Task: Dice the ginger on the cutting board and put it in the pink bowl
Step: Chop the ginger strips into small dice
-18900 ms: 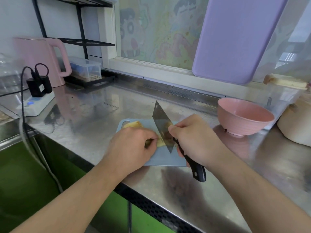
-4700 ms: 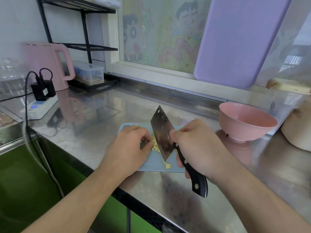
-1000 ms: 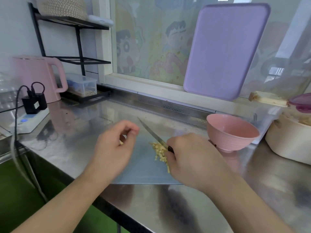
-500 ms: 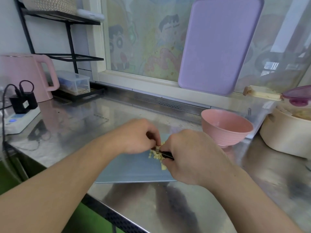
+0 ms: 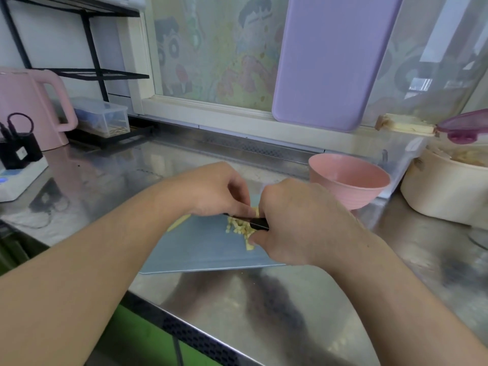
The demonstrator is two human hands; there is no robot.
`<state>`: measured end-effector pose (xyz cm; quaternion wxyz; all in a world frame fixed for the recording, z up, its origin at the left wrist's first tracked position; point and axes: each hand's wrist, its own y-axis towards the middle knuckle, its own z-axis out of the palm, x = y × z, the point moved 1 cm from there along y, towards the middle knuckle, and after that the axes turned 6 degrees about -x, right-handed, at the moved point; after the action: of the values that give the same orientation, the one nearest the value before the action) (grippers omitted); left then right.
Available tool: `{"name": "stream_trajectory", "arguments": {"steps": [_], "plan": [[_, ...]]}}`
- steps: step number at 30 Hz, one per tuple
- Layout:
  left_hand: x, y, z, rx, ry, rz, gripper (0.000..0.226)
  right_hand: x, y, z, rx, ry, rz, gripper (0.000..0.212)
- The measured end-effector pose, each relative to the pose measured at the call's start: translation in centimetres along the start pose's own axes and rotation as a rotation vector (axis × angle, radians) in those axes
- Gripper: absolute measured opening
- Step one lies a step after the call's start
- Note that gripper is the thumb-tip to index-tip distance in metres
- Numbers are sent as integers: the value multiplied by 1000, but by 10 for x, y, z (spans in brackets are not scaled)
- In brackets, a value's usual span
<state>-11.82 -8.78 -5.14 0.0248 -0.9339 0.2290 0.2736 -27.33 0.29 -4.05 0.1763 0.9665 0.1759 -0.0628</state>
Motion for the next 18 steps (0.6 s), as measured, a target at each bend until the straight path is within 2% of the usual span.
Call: {"name": "stream_trajectory", "arguments": {"steps": [6, 9, 12, 15, 18], "plan": [[-2, 18, 16, -102, 119, -18, 13, -5, 0, -2, -7, 57, 20, 49], [5, 18, 9, -185, -20, -48, 12, -9, 1, 1, -24, 89, 12, 34], [14, 13, -7, -230, -176, -67, 19, -17, 3, 2, -44, 99, -5, 35], [21, 8, -19, -147, -136, -55, 34, -23, 3, 3, -73, 103, -34, 35], [23, 6, -17, -13, -9, -46, 35, -27, 4, 4, -71, 114, -38, 34]]}}
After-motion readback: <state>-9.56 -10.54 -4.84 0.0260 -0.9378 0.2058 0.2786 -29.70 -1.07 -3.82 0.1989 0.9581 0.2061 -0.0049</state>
